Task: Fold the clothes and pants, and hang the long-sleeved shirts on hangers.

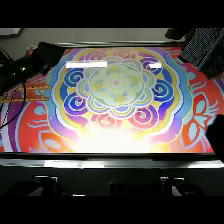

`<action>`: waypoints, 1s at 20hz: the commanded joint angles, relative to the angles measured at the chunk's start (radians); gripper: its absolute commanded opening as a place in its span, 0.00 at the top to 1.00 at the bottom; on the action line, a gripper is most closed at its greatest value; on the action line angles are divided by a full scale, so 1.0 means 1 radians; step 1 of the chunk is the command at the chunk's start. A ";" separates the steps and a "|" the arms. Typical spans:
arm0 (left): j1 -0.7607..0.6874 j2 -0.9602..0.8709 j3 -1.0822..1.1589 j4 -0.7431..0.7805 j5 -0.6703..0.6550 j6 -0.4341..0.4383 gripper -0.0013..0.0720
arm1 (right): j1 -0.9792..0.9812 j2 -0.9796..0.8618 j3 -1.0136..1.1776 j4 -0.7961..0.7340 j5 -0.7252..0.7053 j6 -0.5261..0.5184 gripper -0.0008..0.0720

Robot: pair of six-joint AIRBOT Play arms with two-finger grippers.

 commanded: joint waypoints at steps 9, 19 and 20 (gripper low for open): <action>-0.005 -0.005 -0.001 0.000 0.000 0.000 0.01 | -0.243 -0.179 0.154 -0.158 -0.310 0.192 0.96; -0.005 -0.012 -0.001 0.001 0.000 -0.001 0.01 | -0.251 -0.179 0.156 -0.251 -0.433 0.154 0.96; -0.005 -0.012 -0.001 0.001 0.000 -0.001 0.01 | -0.291 -0.179 0.156 -0.248 -0.436 0.169 0.96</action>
